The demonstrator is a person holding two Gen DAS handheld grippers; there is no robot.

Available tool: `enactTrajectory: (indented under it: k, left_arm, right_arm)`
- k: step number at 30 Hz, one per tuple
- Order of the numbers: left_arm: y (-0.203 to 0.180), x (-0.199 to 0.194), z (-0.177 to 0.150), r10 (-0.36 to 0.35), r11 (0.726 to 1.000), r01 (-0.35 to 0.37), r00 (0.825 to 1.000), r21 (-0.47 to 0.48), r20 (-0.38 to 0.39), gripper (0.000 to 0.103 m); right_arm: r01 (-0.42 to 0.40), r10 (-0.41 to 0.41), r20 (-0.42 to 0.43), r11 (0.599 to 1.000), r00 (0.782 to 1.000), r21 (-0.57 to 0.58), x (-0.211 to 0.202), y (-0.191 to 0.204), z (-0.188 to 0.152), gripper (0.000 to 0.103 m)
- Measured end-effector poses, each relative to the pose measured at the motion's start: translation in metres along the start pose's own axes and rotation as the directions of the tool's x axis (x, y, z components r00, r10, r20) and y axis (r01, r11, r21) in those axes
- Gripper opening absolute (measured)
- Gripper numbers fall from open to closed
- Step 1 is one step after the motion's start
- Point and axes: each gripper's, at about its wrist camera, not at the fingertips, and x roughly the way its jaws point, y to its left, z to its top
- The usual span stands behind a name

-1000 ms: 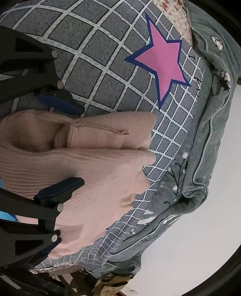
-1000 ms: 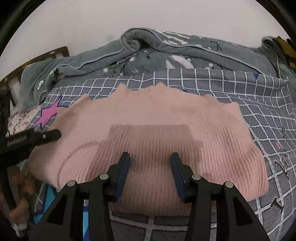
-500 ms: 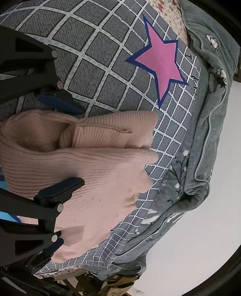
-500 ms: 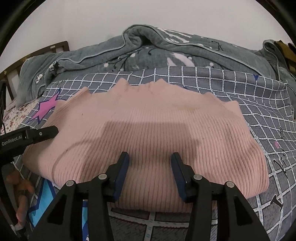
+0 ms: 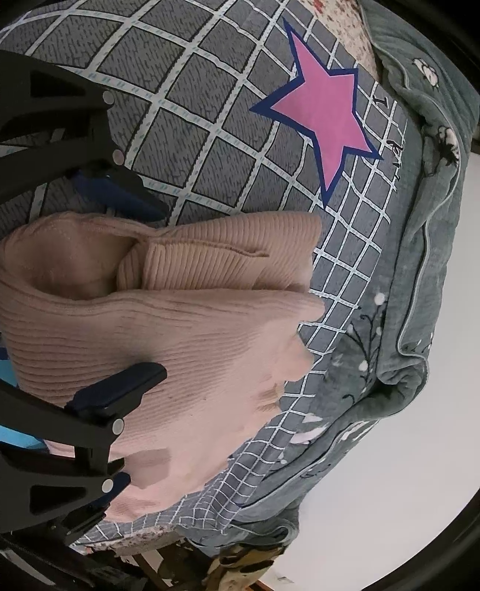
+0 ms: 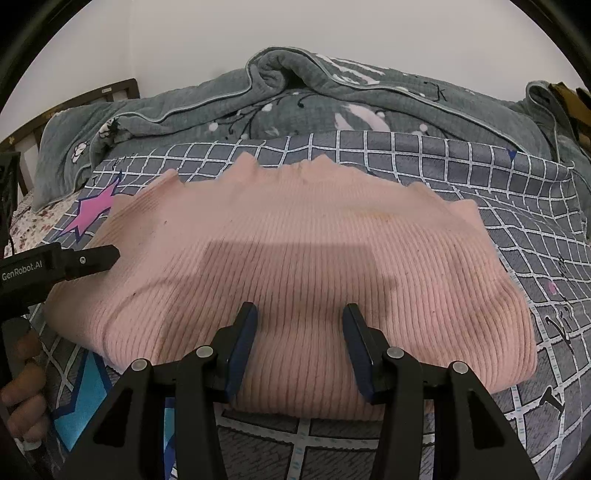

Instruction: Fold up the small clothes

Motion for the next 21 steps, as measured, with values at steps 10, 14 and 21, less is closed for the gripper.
enactTrajectory:
  k: [10, 14, 21]
  left_arm:
    - [0.001, -0.001, -0.002, -0.016, 1.000, 0.016, 1.000, 0.022, 0.020, 0.068]
    - [0.010, 0.002, 0.005, -0.059, 0.997, 0.059, 0.998, -0.059, 0.005, 0.048]
    - [0.007, 0.001, 0.005, -0.023, 0.997, 0.024, 1.000, -0.070, 0.015, 0.027]
  right_arm:
    - [0.032, -0.032, 0.005, 0.999, 0.999, -0.040, -0.002, 0.007, -0.003, 0.048]
    - [0.056, -0.056, 0.007, 0.994, 0.998, -0.094, -0.006, 0.013, -0.008, 0.047]
    - [-0.034, 0.034, -0.006, 0.980, 0.999, -0.197, -0.025, 0.004, -0.018, 0.047]
